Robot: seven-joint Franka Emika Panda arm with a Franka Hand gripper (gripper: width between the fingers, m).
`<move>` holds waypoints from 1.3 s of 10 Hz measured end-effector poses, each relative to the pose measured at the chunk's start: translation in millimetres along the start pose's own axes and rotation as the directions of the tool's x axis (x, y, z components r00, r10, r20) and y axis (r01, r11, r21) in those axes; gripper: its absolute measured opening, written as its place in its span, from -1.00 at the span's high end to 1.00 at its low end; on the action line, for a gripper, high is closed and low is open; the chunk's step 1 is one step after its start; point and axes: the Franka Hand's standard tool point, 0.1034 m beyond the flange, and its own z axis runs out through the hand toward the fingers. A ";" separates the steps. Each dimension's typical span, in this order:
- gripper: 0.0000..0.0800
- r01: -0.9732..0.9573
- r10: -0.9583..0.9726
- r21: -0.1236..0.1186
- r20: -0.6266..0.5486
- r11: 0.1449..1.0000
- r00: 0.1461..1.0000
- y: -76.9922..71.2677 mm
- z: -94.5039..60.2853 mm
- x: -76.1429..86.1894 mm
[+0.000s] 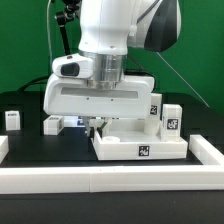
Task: Assemble square table
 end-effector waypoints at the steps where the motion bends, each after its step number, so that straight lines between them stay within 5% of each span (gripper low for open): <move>1: 0.83 0.085 -0.085 -0.006 0.004 0.996 0.996 1.5 0.1 -0.3; 5: 0.84 0.442 -0.440 -0.032 0.057 0.897 0.896 -4.1 -7.6 21.7; 10: 0.84 0.677 -0.673 -0.032 0.079 0.736 0.735 -0.7 -6.1 20.2; 13: 0.85 0.775 -0.771 -0.031 0.085 0.632 0.632 -11.9 -13.6 47.8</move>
Offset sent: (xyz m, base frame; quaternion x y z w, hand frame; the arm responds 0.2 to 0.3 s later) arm 0.0334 0.0262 0.0007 0.0151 -0.0524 -0.2851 0.9569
